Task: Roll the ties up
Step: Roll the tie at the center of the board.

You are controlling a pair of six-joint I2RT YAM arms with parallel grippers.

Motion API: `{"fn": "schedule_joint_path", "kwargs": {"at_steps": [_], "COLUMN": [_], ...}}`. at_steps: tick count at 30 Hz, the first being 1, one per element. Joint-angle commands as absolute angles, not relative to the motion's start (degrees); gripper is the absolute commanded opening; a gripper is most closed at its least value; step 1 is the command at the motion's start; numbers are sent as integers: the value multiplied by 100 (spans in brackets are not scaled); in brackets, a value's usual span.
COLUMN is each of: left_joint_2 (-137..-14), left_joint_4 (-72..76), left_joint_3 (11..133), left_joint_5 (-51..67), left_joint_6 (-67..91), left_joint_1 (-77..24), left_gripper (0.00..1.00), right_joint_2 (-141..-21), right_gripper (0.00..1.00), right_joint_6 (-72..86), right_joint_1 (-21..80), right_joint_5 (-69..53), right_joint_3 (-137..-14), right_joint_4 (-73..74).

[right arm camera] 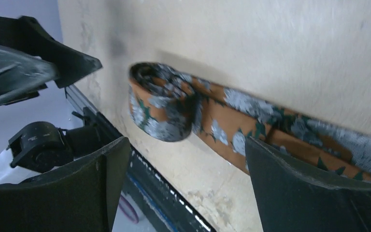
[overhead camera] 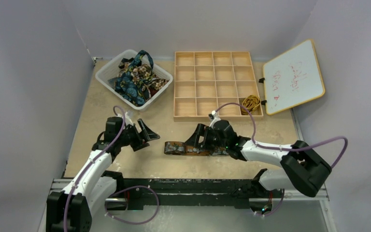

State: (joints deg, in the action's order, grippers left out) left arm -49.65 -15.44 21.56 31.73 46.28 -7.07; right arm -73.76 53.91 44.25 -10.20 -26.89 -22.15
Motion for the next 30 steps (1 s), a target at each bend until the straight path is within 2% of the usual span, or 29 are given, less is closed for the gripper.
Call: {"fn": "schedule_joint_path", "kwargs": {"at_steps": [1,6,17,24,30], "left_joint_2": [-4919,-4877,-4950,-5369,-5826], "left_joint_4": [-1275,-1310,-1168,-565,277], "left_joint_3": [2045,1991,1948,1843,1626], "left_joint_5": [3340,3279,3384,4063,4746], "left_joint_6": [4507,4541,4518,4361,4338], "left_joint_1": [-659,-659,-659,-659,-668], "left_gripper": [80,80,79,79,75], "right_joint_2": [-7682,-7944,-8696,-8976,-9163], "right_gripper": [90,87,59,45,37], "right_joint_6": [6336,6238,6051,5958,5953], "right_joint_1": [4438,4459,4468,4465,4465], "right_joint_5": [-1764,-1713,-1881,-1956,-2108], "right_joint_3": [-2653,-2855,-3286,-3440,-3517], "right_joint_4": [-3109,-3037,-2736,-2563,-2457]}}
